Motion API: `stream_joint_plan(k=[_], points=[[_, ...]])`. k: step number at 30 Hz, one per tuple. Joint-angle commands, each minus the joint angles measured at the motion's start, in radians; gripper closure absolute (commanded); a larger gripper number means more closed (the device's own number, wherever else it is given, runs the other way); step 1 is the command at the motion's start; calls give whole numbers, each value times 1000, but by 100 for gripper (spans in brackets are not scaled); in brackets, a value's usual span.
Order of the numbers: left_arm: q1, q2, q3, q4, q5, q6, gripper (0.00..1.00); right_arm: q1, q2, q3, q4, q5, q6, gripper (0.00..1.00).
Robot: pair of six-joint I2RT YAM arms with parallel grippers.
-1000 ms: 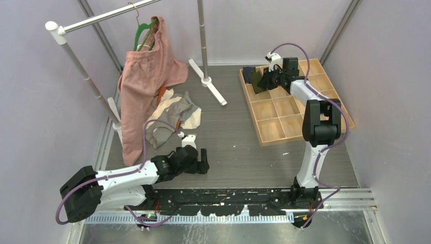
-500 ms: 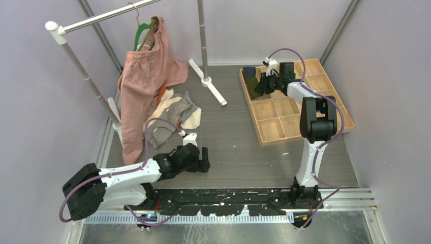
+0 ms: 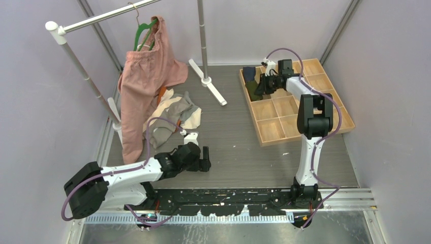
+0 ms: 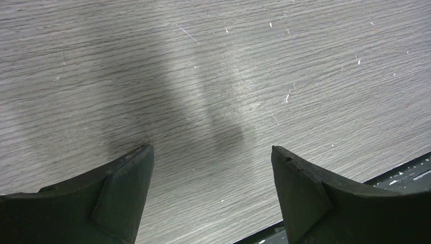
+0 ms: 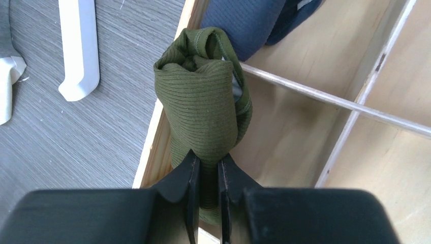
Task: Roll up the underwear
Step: Place the underwear in the storage box.
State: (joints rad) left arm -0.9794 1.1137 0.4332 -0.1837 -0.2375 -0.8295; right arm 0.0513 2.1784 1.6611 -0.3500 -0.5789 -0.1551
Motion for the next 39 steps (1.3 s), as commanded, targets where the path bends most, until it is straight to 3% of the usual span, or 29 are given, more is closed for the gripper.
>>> stream_joint_plan(k=[1, 11, 32, 39], points=[[4, 9, 15, -7, 23, -1, 14, 10, 48, 121, -139, -18, -5, 85], [4, 5, 8, -9, 18, -6, 14, 12, 78, 175, -185, 46, 16, 61], [8, -20, 27, -36, -23, 10, 11, 12, -188, 104, -87, 286, 26, 31], [40, -74, 83, -102, -134, 57, 0, 5, -381, -48, 104, 411, 273, 29]])
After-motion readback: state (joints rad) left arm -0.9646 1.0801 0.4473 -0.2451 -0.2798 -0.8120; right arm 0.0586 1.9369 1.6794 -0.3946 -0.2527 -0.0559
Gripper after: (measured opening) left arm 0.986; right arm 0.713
